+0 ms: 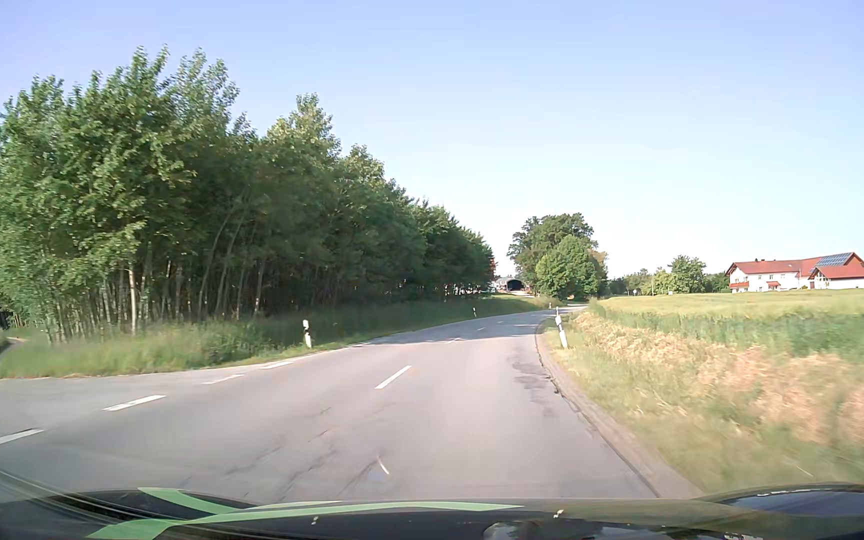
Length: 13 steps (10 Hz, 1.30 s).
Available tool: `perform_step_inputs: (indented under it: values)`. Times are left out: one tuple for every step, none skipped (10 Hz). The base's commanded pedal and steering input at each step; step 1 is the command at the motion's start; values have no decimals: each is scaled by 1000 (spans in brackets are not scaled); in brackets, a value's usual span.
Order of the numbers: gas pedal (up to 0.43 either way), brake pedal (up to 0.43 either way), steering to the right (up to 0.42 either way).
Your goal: Follow the waypoints while adhering to traffic rules and regulations
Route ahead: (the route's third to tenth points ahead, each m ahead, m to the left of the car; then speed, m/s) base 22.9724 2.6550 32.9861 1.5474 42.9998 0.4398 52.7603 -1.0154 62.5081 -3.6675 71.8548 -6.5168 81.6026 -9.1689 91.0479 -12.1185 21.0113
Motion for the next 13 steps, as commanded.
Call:
perform_step_inputs:
  values:
    - [130,0,20]
    - [130,0,20]
    - [98,0,19]
    - [20,0,19]
    - [8,0,19]
    - [20,0,16]
    - [39,0,14]
    - [67,0,15]
    - [87,0,15]
    - [98,0,16]
    - [98,0,17]
    - [98,0,18]
    - [110,0,18]
